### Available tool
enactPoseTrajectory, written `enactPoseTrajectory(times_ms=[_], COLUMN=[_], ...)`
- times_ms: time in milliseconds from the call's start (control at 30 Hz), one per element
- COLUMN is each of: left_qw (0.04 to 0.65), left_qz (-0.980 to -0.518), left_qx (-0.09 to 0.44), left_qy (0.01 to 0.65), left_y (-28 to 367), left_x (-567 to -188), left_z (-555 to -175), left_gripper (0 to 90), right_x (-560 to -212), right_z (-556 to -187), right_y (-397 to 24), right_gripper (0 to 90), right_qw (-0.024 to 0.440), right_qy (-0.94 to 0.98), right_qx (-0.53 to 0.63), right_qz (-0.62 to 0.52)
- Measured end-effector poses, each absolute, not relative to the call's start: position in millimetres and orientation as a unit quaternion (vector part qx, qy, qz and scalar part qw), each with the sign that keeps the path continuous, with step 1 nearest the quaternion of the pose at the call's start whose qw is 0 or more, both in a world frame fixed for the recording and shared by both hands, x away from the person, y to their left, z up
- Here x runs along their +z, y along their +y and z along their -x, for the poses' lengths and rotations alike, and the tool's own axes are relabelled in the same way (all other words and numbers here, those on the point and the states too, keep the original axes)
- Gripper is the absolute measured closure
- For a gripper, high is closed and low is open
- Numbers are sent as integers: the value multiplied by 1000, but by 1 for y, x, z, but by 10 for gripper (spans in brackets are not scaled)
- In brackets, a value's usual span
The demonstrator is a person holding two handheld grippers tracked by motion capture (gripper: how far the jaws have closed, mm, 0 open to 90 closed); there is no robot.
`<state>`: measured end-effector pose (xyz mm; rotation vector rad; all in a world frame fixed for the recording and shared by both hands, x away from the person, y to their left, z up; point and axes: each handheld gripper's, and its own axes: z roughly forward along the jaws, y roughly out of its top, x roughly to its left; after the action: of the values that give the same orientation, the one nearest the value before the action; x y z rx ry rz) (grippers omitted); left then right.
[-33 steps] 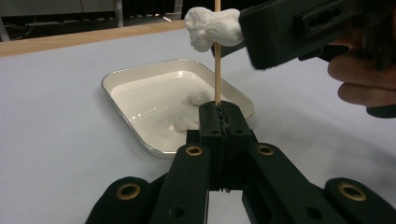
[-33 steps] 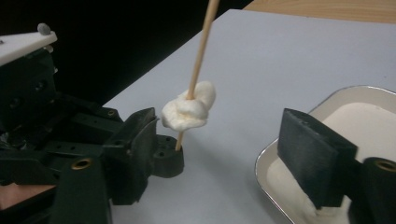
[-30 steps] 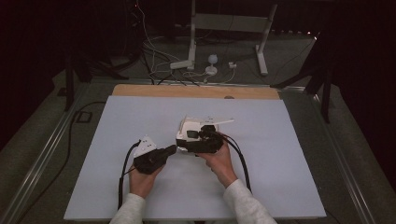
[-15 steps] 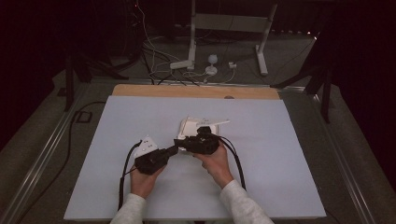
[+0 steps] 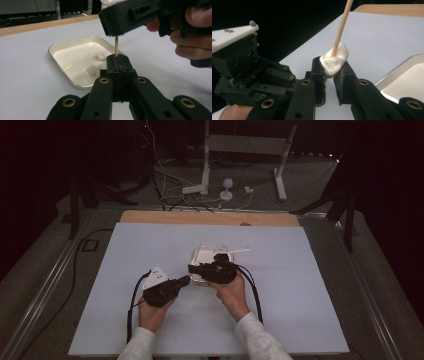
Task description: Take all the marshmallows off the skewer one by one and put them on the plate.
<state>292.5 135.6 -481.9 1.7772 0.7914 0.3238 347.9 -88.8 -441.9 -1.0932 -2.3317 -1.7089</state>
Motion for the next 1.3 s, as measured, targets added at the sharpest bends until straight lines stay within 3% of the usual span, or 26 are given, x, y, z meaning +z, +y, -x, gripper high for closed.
enactPoseTrajectory(times_ms=[267,400,1300], left_qw=[524,528,507], left_qz=[-774,-774,-783], left_qx=[148,150,185], left_qy=[323,316,308], left_y=[129,125,132], left_x=[-487,-486,-486], left_z=[-291,-291,-290], left_gripper=[900,900,900], right_x=[-423,-413,-408], right_z=[-359,-360,-367], right_y=[-117,-123,-129], right_gripper=[802,797,796], right_qw=[37,15,20], right_qy=[-705,-717,-688], right_qx=[-592,-584,-609], right_qz=[389,379,394])
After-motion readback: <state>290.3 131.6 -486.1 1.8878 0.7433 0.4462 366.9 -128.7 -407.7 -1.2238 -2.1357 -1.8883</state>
